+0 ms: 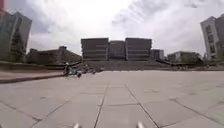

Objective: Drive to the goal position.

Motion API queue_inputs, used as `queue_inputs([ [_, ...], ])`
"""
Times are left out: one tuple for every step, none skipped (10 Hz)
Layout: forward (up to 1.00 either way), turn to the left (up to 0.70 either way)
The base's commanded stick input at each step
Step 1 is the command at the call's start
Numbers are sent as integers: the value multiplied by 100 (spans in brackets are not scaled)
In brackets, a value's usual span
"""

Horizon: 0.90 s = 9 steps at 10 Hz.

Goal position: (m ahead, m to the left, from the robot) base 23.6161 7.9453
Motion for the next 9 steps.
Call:
queue_inputs([
  [70, -14],
  [70, -11],
  [70, -5],
  [70, 0],
  [70, 0],
  [70, 0],
  [70, 0],
  [70, 0],
  [70, 0],
])
